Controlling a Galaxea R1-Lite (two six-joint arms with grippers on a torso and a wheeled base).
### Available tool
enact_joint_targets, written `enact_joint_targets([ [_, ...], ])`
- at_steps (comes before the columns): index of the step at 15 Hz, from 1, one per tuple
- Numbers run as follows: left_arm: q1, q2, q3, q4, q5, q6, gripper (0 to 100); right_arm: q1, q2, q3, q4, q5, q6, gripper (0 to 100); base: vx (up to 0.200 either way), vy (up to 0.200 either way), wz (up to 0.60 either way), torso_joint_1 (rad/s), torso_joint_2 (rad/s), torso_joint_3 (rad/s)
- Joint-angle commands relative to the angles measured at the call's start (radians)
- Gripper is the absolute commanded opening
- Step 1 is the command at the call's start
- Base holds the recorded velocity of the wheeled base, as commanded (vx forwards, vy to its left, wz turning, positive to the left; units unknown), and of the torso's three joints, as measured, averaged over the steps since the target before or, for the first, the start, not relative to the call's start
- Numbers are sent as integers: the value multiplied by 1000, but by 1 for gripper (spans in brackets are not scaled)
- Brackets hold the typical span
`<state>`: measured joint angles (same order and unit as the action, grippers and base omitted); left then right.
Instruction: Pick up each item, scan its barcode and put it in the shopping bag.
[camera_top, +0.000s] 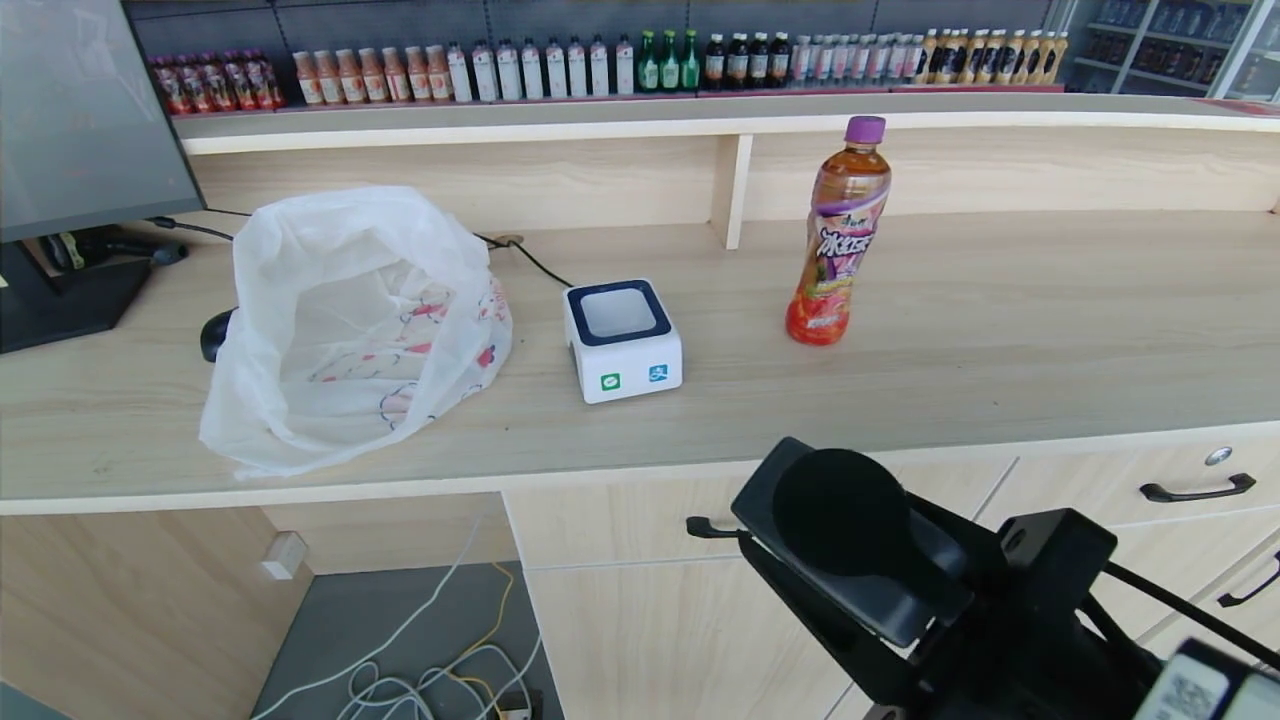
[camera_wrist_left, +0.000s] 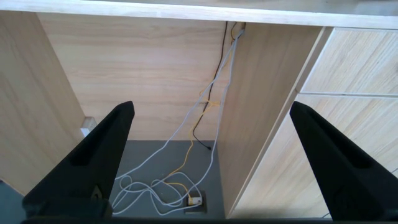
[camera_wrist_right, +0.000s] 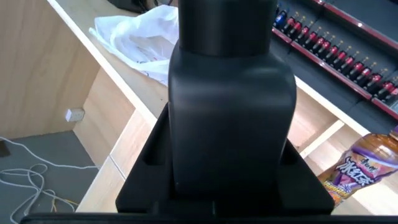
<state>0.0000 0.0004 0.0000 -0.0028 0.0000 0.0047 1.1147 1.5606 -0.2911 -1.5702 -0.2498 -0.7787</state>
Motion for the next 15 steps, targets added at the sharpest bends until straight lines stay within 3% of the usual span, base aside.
enact_joint_targets([
  [1,0,0,0,0,0,0,100,8,36,3,-1,17,-24,0,0,0,0,0,0,0],
  [8,0,0,0,0,0,0,100,54,19,-62,-1,35,-231,0,0,0,0,0,0,0],
  [15,0,0,0,0,0,0,100,111,-34,-22,-1,35,-283,0,0,0,0,0,0,0],
])
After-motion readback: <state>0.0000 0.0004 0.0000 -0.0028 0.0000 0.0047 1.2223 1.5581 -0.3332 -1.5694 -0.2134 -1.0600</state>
